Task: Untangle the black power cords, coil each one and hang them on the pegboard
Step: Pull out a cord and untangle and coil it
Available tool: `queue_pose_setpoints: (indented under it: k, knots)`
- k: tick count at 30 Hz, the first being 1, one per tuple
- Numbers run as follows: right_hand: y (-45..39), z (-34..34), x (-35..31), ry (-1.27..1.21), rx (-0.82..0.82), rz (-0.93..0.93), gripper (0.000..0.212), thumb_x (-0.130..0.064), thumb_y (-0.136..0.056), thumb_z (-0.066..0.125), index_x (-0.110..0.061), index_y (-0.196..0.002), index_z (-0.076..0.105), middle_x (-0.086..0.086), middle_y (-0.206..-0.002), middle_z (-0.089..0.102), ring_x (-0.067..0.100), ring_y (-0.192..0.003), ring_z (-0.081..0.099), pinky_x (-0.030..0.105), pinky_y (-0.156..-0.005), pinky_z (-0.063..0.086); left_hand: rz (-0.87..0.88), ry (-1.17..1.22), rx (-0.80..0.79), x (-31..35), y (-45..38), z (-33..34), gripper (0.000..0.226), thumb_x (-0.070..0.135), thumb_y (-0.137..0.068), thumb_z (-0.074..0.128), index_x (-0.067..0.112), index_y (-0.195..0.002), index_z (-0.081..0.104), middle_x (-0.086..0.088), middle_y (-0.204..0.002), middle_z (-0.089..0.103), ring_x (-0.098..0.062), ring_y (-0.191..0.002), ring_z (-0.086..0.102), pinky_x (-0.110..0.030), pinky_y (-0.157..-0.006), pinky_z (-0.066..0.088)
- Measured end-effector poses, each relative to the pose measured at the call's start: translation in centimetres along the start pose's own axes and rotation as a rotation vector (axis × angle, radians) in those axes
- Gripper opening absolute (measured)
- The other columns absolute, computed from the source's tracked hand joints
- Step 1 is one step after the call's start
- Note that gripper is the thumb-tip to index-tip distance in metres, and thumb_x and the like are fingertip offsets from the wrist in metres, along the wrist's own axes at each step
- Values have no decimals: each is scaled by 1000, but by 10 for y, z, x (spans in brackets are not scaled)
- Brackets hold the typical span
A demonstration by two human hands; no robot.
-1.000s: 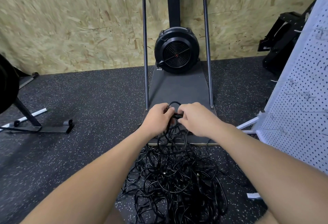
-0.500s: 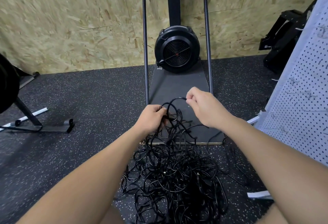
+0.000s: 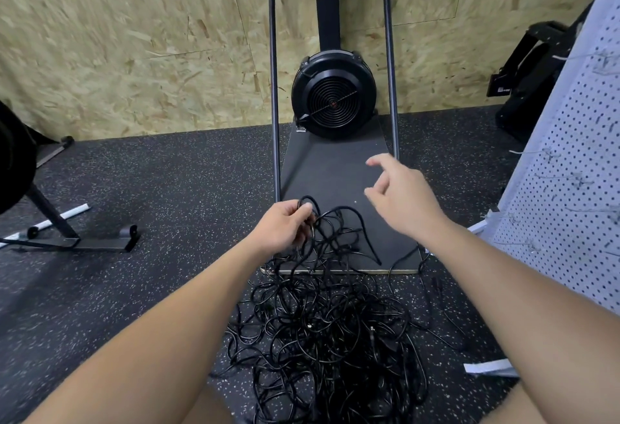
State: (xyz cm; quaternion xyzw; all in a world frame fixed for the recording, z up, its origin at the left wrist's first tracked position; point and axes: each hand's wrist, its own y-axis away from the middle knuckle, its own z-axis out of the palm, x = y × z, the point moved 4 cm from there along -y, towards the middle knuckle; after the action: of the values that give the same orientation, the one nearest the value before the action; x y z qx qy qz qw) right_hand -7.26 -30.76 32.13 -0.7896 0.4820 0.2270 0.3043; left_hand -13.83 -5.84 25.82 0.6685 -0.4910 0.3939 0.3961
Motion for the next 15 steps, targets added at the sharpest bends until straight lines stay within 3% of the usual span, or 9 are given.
queue_pose_setpoints:
  k: [3, 6, 7, 9, 12, 15]
  knots:
    - [8, 22, -20, 118, -170, -168, 45, -29, -100, 75, -37, -142, 61, -16, -105, 69, 9, -88, 66, 42, -89, 59, 34, -58, -33, 7, 5, 10, 40, 30, -116, 54, -4, -98, 67, -7, -70, 70, -24, -59, 59, -30, -55, 45]
    - [13, 47, -20, 233, -295, -150, 70, -29, -100, 76, -36, -161, 42, -8, -150, 60, 23, -115, 67, 48, -105, 55, 77, -72, -75, 14, 8, 15, 37, 28, -116, 52, -1, -98, 68, -8, -70, 68, -23, -60, 59, -29, -54, 45]
    - [13, 53, -17, 246, -332, -113, 75, -29, -101, 75, -34, -164, 35, -4, -156, 57, 28, -120, 66, 50, -107, 54, 95, -77, -93, 16, 10, 17, 38, 29, -117, 51, -2, -101, 68, -9, -70, 66, -23, -60, 59, -28, -54, 45]
    - [13, 61, -9, 308, -382, -81, 63, -34, -102, 74, -28, -154, 41, 5, -147, 64, 34, -117, 67, 51, -100, 56, 133, -81, -131, 18, 12, 19, 39, 32, -117, 50, 1, -101, 70, -12, -72, 64, -24, -61, 59, -27, -53, 45]
    - [11, 57, -6, 390, -407, -97, 25, -44, -101, 74, -25, -113, 65, 6, -109, 75, 29, -91, 72, 41, -83, 59, 135, -136, -119, 12, 9, 18, 40, 34, -116, 50, 8, -97, 74, -10, -71, 69, -24, -63, 60, -29, -56, 46]
    - [3, 40, 0, 346, -322, -79, 24, -50, -100, 74, -29, -89, 70, -5, -83, 73, 18, -69, 71, 39, -80, 62, 23, -171, 8, -7, -3, 4, 38, 27, -115, 50, 3, -98, 74, -8, -71, 75, -26, -61, 66, -38, -62, 55]
